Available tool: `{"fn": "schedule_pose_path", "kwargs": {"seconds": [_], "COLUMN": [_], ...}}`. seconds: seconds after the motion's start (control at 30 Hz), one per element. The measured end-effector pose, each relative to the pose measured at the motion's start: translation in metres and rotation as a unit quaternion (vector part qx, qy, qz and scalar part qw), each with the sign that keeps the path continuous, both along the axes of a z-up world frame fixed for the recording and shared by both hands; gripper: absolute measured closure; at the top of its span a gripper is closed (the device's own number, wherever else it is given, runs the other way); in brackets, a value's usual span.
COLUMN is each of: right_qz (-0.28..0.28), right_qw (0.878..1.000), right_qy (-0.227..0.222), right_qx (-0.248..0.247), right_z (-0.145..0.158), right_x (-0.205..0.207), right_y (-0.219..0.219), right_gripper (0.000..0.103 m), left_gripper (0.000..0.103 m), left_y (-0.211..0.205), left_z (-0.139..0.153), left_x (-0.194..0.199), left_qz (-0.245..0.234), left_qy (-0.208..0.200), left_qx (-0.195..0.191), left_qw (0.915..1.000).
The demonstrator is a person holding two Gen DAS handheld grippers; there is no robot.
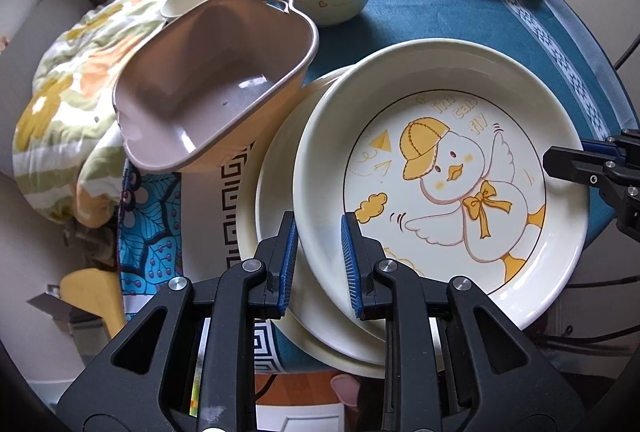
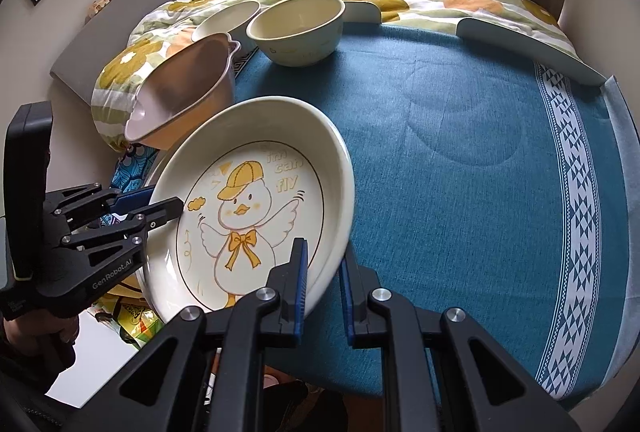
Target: Organize plates and bowls
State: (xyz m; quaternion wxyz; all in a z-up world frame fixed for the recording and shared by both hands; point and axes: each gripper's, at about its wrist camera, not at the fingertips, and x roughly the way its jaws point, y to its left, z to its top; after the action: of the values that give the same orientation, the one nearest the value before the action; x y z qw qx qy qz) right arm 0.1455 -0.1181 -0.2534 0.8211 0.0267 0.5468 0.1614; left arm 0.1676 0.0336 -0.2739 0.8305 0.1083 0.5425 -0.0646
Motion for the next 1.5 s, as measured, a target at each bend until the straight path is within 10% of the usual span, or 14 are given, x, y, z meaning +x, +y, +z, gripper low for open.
{"fn": "schedule_pose_path", "kwargs": {"seconds": [0.27,1.5], "right_qz": [0.000,0.021], "right_qw": [1.000,0.999], "right_qy": [0.011,0.004], "right_qx": [0.012,-0.048], "right_z": [-0.004,-0.010], "right_x": [0.004,0.002], "right_y": [0.002,0.024], "right_gripper": [0.089,0.089], "left_gripper": [0.083,0.083], "left_y": [-0.008,-0.006], "left_z": [0.002,0.005], "left_x": [-0.007,-0.013], "left_qz": [-0.010,0.007], "left_qy": [-0.031,-0.032], "left_qx": [0.059,0.086], "left_qw": [0.9977,0.9958]}}
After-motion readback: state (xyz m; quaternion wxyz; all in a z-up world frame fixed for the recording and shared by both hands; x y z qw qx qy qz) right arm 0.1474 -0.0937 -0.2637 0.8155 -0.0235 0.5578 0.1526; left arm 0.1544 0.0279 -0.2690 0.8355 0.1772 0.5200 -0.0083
